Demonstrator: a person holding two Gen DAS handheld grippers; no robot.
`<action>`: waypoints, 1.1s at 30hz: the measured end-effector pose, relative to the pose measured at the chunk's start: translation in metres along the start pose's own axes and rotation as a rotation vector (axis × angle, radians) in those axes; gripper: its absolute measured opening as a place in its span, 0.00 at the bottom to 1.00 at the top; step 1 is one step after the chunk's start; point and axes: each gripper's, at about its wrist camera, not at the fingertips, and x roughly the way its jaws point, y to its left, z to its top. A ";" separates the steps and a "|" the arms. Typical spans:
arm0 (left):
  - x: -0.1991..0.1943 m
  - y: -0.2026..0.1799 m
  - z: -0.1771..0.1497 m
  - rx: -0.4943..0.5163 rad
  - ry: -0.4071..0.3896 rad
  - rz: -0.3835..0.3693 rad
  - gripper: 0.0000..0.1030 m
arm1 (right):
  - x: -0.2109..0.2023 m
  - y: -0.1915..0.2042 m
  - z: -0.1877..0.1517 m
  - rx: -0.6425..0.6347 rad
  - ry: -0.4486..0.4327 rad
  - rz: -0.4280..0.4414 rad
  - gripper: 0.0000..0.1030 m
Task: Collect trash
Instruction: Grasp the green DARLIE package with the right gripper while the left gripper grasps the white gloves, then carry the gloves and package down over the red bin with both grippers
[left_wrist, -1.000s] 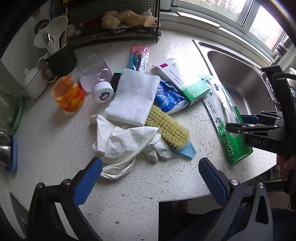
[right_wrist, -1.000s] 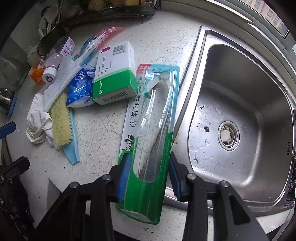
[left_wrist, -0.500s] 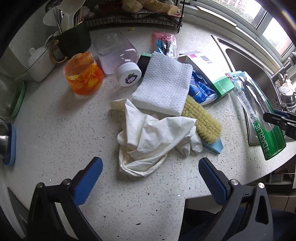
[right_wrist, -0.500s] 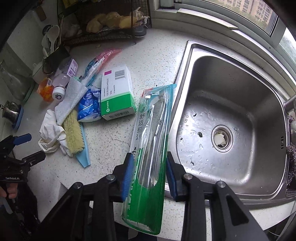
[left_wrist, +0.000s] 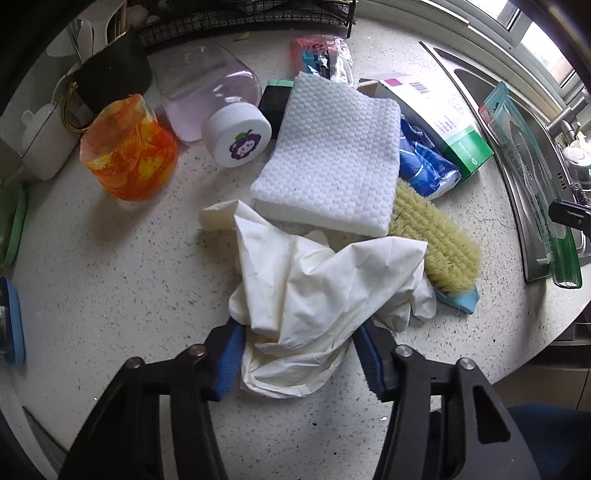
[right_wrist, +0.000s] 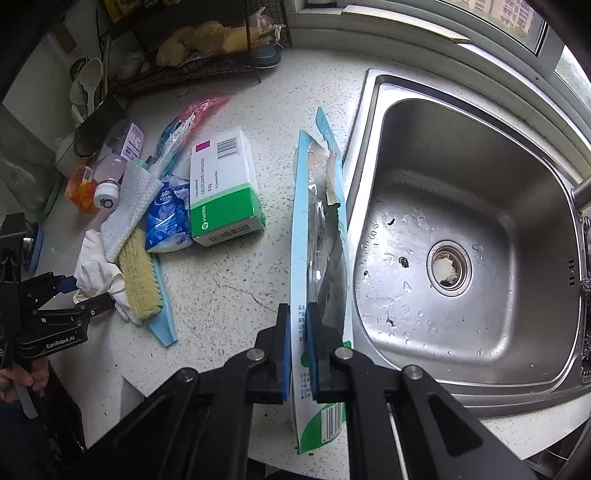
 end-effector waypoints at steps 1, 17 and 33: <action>0.000 -0.001 0.002 0.002 -0.004 -0.009 0.33 | -0.001 0.000 0.000 0.000 -0.002 0.001 0.07; -0.056 -0.022 -0.024 -0.087 -0.098 -0.085 0.05 | -0.027 0.006 -0.013 -0.010 -0.054 0.062 0.06; -0.124 -0.116 -0.075 -0.016 -0.203 -0.114 0.05 | -0.089 0.000 -0.077 -0.069 -0.140 0.134 0.06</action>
